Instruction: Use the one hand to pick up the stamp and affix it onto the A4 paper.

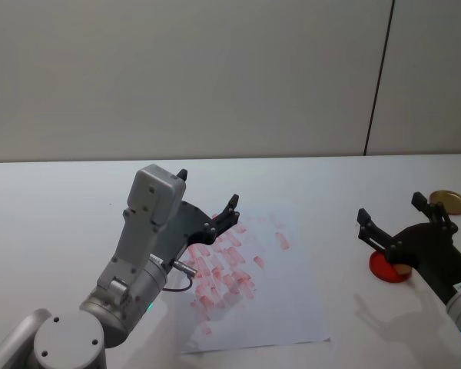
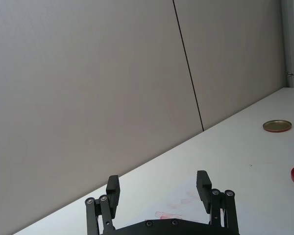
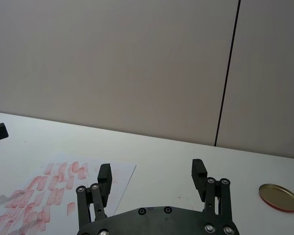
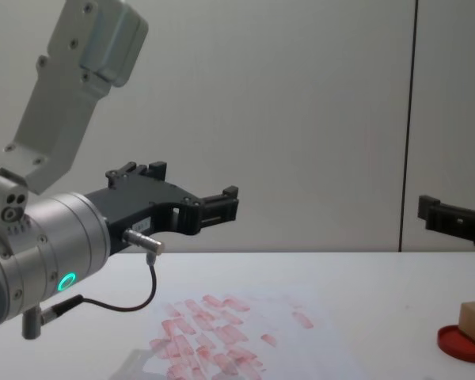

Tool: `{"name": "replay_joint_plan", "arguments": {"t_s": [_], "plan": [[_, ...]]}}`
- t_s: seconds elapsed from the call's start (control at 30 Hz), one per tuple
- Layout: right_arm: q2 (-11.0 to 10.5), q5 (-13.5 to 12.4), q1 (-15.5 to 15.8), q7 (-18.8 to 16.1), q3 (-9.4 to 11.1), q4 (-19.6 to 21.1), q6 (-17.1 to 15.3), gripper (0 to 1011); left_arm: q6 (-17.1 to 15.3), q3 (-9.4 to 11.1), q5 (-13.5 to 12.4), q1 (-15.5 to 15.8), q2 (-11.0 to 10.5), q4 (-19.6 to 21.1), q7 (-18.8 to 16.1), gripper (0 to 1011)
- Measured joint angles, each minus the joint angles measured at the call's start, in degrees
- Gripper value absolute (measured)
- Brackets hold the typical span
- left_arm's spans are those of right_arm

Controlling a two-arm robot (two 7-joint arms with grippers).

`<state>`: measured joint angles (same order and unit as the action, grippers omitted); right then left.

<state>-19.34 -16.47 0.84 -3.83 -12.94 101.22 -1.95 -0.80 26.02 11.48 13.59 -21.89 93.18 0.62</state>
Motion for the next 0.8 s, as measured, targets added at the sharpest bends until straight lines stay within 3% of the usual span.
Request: {"name": "replay_joint_plan", "arguments": {"t_s": [0.8], "plan": [[0.0, 0.0, 0.0, 0.0, 0.0, 0.0, 0.0, 1001, 0.0, 0.0, 0.0, 0.0, 0.0, 0.0, 0.0, 993]]}}
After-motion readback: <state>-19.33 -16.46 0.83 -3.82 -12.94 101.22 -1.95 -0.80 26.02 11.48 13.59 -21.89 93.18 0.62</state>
